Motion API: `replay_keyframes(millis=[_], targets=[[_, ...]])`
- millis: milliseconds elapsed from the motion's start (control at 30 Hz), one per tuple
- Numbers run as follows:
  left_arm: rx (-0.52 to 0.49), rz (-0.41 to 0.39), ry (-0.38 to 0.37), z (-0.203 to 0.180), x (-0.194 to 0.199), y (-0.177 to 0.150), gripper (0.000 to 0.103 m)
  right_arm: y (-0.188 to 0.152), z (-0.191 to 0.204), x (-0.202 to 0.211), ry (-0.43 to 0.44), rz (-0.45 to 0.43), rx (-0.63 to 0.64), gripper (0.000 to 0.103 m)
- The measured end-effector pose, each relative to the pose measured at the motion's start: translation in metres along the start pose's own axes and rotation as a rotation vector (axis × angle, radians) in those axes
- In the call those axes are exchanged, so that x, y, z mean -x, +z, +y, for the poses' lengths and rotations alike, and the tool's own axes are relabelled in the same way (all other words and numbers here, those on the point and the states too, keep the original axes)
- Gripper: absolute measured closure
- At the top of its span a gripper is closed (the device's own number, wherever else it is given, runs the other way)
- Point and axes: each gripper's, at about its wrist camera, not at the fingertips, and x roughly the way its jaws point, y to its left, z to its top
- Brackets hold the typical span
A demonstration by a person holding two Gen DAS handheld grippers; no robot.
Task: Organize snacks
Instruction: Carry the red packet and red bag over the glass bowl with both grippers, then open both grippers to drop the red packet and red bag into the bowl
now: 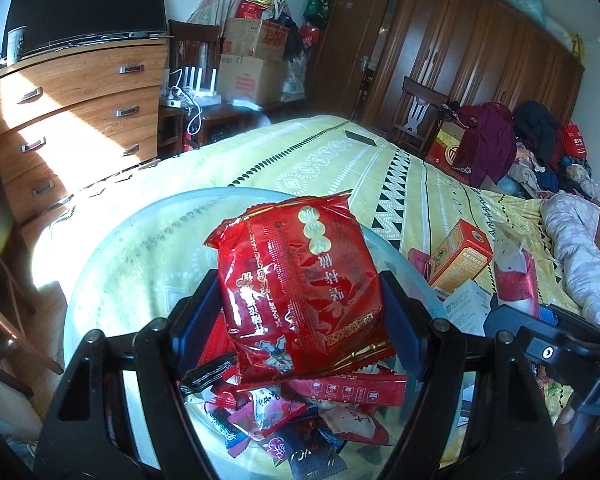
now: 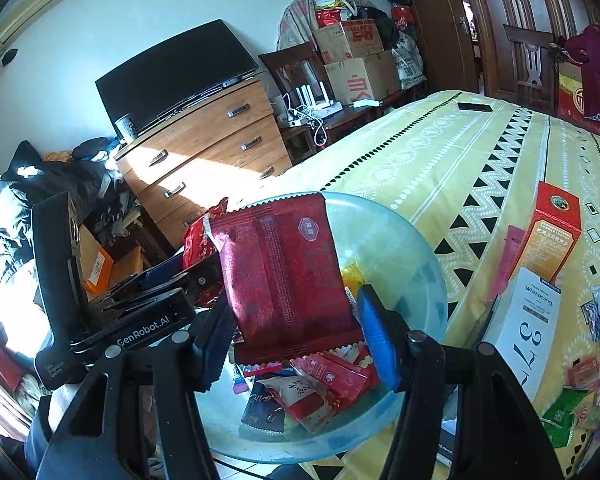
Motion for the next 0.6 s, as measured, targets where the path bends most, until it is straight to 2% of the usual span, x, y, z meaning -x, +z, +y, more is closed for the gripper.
replay_keyframes(millis=[600], targets=[[-0.007,0.027,0.007,-0.0005,-0.0072,-0.0044,0.024,-0.0025,0.0015,-0.0101,0.001,0.021,0.0,0.038]])
